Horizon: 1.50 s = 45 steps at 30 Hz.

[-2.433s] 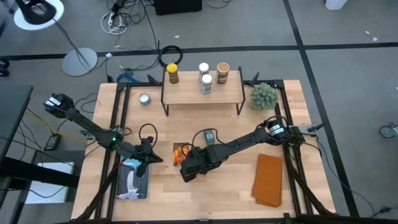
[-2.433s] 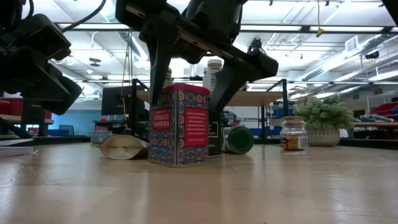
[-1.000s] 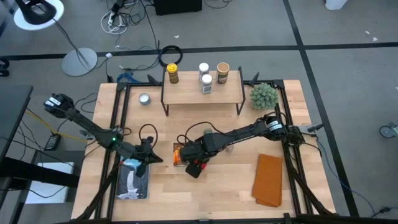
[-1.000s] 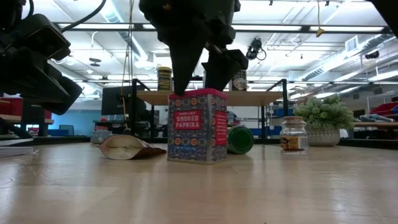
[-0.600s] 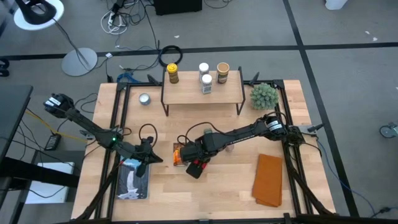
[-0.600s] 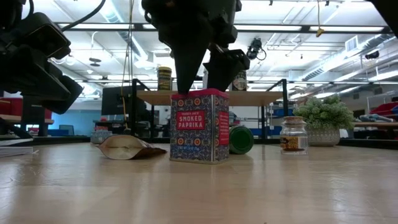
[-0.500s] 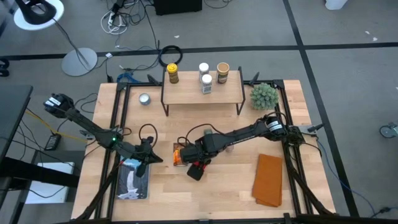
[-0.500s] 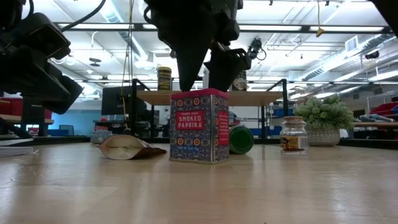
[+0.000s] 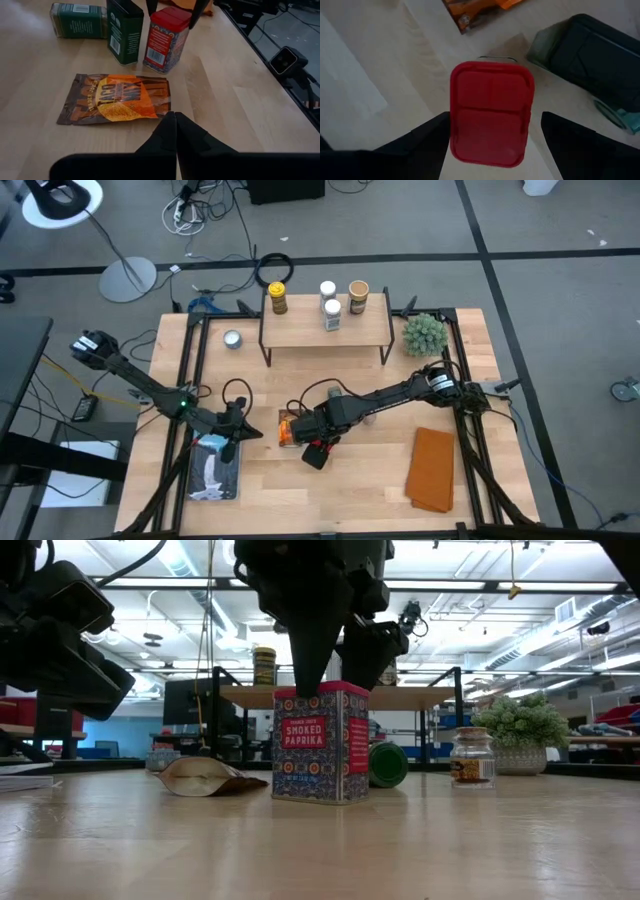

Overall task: Shelf spices
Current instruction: Put the red can seasoning on the shelf

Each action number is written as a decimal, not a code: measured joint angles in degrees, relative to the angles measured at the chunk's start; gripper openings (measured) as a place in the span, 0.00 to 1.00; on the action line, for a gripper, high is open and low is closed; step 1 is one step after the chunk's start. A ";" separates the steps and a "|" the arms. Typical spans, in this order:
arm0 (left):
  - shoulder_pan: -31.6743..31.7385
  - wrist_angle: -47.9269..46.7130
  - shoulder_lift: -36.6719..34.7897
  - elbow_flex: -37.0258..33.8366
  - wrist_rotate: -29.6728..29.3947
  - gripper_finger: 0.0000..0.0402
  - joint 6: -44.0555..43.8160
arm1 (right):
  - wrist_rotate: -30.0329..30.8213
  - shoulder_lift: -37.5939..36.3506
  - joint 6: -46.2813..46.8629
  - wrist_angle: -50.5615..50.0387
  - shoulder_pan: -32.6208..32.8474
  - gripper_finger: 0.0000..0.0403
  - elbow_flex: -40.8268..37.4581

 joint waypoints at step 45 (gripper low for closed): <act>0.00 0.18 0.00 0.00 1.14 0.00 -1.59 | -1.96 -0.02 -3.89 -9.52 0.87 0.54 9.03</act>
